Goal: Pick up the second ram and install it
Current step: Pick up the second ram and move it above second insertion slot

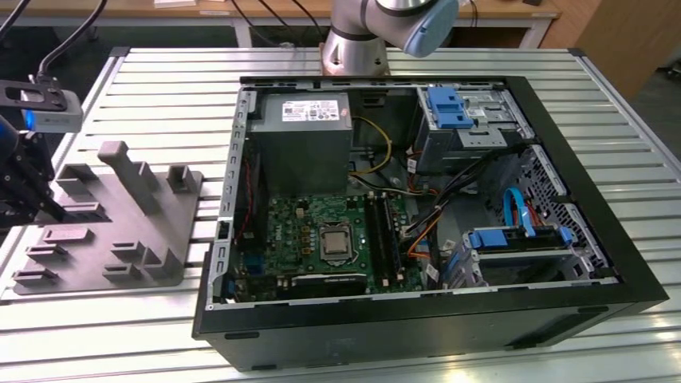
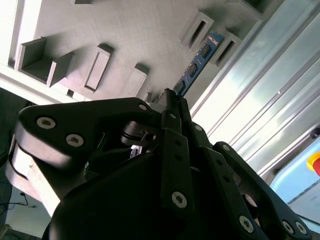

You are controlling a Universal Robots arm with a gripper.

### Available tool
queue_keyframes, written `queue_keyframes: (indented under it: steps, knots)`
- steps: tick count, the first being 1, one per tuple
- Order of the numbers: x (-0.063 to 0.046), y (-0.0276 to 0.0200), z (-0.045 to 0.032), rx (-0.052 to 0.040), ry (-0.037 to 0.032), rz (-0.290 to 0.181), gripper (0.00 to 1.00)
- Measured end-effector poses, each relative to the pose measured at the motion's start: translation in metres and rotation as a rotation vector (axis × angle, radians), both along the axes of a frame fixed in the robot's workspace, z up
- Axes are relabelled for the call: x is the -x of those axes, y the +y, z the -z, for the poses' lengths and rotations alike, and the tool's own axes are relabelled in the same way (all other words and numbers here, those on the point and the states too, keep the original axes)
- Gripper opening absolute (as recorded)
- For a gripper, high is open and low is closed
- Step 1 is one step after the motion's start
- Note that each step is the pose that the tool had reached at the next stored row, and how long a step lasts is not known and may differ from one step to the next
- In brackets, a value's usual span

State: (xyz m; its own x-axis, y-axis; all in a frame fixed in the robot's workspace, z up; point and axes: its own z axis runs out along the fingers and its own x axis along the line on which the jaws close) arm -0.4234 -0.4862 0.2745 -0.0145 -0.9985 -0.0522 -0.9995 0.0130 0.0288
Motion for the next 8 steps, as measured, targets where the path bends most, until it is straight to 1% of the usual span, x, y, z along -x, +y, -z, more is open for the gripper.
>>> queue_keyframes:
  steps: [8]
  knots:
    - [0.0,0.0,-0.0051,-0.0001,-0.0001,0.0,0.14]
